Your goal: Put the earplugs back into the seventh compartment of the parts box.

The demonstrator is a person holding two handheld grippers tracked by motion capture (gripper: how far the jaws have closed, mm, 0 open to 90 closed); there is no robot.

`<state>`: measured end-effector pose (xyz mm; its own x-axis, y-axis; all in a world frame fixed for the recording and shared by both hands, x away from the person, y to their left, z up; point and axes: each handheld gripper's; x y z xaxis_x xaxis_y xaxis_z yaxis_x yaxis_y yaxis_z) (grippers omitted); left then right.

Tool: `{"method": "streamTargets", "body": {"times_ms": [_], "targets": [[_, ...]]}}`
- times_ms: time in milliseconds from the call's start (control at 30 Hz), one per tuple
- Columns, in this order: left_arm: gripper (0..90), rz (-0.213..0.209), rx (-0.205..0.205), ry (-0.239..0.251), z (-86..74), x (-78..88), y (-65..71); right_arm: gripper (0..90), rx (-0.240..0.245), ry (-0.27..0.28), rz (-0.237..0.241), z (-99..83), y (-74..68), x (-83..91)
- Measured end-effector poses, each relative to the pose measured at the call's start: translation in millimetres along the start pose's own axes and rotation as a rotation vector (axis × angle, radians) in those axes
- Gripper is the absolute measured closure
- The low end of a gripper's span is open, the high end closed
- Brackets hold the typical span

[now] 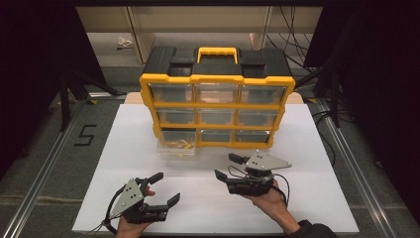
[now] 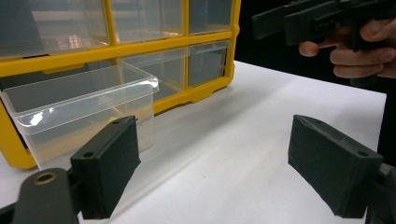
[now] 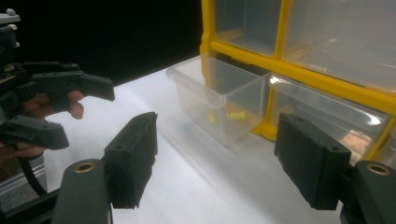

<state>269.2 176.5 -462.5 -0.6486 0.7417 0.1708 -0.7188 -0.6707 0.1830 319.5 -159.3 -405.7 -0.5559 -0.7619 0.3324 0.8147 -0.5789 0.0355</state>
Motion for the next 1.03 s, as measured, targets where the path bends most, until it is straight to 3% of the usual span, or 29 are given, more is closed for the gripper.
{"method": "streamTargets", "body": {"times_ms": [400,533,1033], "targets": [[16.2,-0.004,0.005,0.001,0.2,-0.5,0.2,29.4,-0.046,0.041,-0.04,-21.9,2.3,29.8],[16.2,-0.004,0.006,0.002,0.2,-0.4,0.0,29.2,-0.02,0.035,-0.056,-25.5,-0.6,32.5],[16.2,-0.005,0.006,0.002,0.5,-0.6,0.1,26.6,-0.022,0.026,-0.053,-33.5,-1.9,31.5]]}}
Point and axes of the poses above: each handheld gripper's, and its own axes: x roughly backward along the jaws, z roughly out of its top, y roughly to its right, and after that the axes turned 7 degrees about x, right-handed
